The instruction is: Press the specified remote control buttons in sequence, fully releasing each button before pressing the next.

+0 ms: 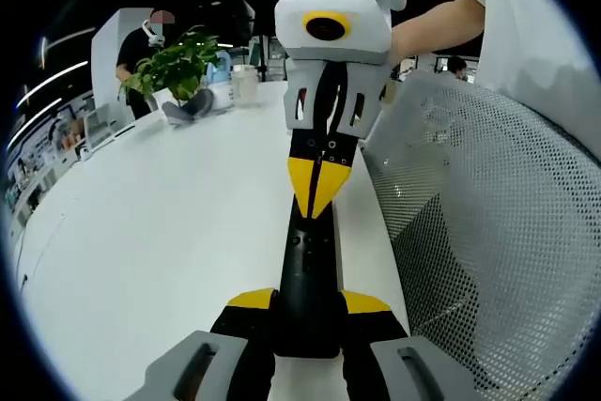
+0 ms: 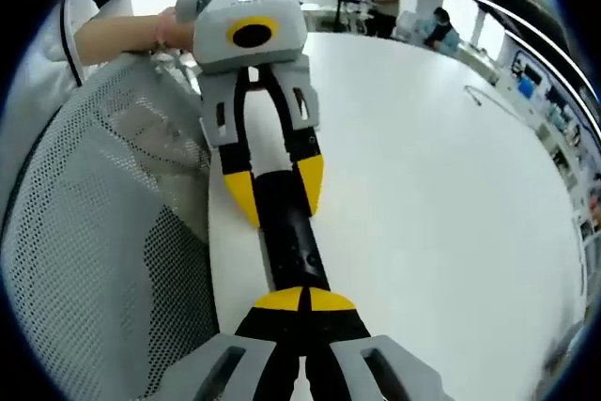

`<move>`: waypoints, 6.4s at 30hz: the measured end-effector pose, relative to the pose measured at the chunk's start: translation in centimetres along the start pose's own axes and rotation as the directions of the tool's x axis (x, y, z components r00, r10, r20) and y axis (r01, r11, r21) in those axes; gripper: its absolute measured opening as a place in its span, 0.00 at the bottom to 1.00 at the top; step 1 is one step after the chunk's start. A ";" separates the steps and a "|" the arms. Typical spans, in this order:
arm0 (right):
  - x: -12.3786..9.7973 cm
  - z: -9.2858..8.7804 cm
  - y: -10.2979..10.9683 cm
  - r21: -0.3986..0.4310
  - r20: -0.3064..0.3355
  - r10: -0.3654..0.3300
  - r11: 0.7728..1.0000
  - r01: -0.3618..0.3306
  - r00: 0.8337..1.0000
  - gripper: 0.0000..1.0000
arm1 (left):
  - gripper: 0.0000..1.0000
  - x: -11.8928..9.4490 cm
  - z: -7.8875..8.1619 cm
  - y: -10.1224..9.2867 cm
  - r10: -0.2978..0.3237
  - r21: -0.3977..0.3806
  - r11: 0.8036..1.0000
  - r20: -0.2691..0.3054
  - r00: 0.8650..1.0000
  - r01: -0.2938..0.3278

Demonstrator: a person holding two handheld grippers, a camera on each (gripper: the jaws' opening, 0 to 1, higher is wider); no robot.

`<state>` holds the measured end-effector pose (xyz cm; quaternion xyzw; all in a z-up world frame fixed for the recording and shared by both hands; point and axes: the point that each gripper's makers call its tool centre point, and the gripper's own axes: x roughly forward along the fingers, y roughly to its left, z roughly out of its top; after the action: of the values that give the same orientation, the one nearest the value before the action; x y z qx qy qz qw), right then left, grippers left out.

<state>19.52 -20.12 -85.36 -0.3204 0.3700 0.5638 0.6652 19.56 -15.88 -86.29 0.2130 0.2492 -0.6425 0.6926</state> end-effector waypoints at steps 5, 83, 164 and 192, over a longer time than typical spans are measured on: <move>0.2 0.6 -0.2 -0.030 -0.001 0.000 1.000 0.000 1.000 0.00 | 0.25 0.0 0.0 0.0 -0.001 -0.003 1.000 0.003 1.000 0.001; 0.3 1.2 -0.1 -0.038 0.007 -0.048 0.998 0.048 0.999 0.00 | 0.25 0.0 0.0 -0.1 -0.001 0.002 1.000 -0.002 1.000 0.001; 2.1 1.7 -1.1 0.137 -0.143 0.091 0.988 -0.072 0.985 0.00 | 0.25 -0.1 0.0 -0.1 0.001 -0.012 1.000 0.014 1.000 0.000; 1.9 2.6 0.7 0.058 -0.015 0.003 0.998 -0.002 1.000 0.00 | 0.25 -0.1 -0.1 0.0 -0.001 -0.007 1.000 0.017 1.000 0.001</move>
<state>19.33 -16.77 -85.65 -0.3047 0.3915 0.5514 0.6707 19.52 -15.75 -86.35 0.2048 0.2457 -0.6437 0.6952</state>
